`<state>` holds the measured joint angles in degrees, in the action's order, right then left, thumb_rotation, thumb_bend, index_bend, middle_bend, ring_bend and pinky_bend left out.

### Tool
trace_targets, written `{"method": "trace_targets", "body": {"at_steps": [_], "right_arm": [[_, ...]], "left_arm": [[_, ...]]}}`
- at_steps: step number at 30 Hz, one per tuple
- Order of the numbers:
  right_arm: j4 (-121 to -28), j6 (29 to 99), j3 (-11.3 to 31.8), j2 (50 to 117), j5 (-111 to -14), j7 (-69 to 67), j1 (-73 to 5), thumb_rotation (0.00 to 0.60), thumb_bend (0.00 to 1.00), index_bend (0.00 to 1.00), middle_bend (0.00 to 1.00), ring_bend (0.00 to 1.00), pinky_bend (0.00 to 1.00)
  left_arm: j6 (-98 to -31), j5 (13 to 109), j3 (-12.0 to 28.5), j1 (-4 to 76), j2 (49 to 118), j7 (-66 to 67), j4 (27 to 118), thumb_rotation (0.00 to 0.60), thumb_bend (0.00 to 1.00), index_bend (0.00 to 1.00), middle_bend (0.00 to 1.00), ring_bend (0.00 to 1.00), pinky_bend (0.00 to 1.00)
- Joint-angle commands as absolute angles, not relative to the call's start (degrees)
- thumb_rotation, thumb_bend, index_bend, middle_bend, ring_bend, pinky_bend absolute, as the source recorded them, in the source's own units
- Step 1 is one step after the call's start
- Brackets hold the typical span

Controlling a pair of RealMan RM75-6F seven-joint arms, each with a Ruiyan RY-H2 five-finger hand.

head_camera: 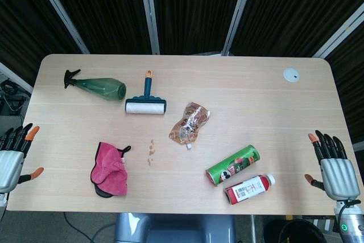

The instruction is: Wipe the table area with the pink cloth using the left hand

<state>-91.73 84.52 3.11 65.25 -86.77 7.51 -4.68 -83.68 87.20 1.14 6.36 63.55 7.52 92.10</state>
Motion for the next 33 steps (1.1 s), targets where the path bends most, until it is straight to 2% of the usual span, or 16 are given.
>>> {"method": "trace_targets", "body": {"at_steps": [1, 23, 28, 33], "right_arm": [[-91.84, 84.61, 3.02, 65.13, -86.88, 7.25, -4.62, 0.600, 0.06, 0.00, 0.00, 0.00, 0.05], [-92.20, 84.30, 2.85, 64.65, -86.32, 6.18, -4.34, 0.600, 0.06, 0.00, 0.00, 0.00, 0.05], [-92.49, 84.19, 2.69, 64.62, -86.74, 6.67, -4.46, 0.600, 0.06, 0.00, 0.00, 0.00, 0.05], [-92.55, 84.29, 2.67, 64.59, -86.71, 6.44, -4.37, 0.600, 0.06, 0.00, 0.00, 0.00, 0.05]], "left_arm": [[-83.24, 87.03, 0.95, 6.41, 63.28, 7.96, 92.37, 0.600, 0.00, 0.00, 0.00, 0.00, 0.00], [-77.82, 88.48, -1.55, 8.38, 61.22, 12.69, 95.74, 0.600, 0.00, 0.00, 0.00, 0.00, 0.00], [-70.60, 88.61, -3.53, 11.20, 62.47, 19.61, 101.40, 0.600, 0.00, 0.00, 0.00, 0.00, 0.00], [-66.28, 85.57, -4.17, 12.47, 64.48, 24.91, 105.41, 0.600, 0.00, 0.01, 0.00, 0.00, 0.03]]}}
